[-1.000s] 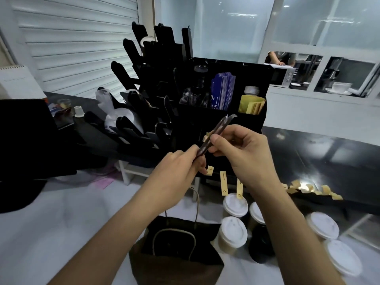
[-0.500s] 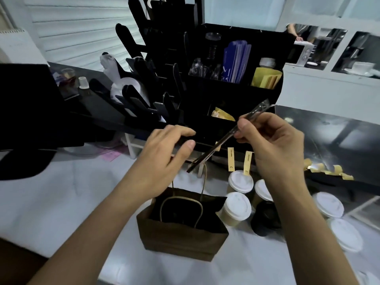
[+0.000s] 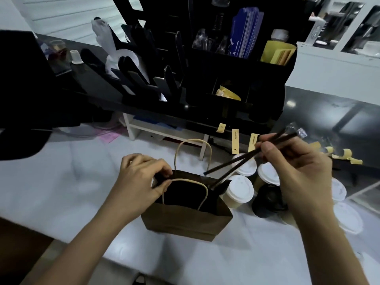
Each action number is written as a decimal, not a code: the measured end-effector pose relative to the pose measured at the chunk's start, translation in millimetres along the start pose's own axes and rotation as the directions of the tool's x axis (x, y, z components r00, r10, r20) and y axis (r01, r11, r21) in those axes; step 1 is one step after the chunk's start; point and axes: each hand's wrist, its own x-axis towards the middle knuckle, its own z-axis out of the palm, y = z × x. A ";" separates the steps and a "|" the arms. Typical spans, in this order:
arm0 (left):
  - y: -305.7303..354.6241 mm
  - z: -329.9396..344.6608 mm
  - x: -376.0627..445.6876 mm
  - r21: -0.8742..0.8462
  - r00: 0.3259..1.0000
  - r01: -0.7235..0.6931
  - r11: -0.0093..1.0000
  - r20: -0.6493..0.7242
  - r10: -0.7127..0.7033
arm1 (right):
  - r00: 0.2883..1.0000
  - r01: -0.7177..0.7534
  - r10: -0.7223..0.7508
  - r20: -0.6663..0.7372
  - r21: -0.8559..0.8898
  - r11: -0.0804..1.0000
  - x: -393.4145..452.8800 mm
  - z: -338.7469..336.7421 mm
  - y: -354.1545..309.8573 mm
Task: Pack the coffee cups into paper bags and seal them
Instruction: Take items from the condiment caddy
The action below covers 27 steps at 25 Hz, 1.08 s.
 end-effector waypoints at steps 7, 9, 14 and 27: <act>-12.4 11.6 -4.2 0.131 0.983 0.011 0.991 0.183 -0.035 | 0.967 0.101 -0.045 0.250 -0.214 0.972 -23.8 22.0 18.3; -17.0 10.8 -3.6 0.158 0.958 0.021 0.987 0.278 -0.065 | 0.954 0.141 -0.051 0.296 -0.291 0.946 -28.7 29.3 25.7; -24.8 13.2 -6.8 0.012 0.899 0.123 0.992 0.422 -0.116 | 0.894 0.373 -0.185 0.408 -0.450 0.811 -35.3 47.5 37.5; -28.7 18.8 -13.4 -0.206 0.920 0.155 0.966 0.387 -0.065 | 0.743 0.486 0.222 0.632 -0.737 0.470 -22.5 129.6 73.7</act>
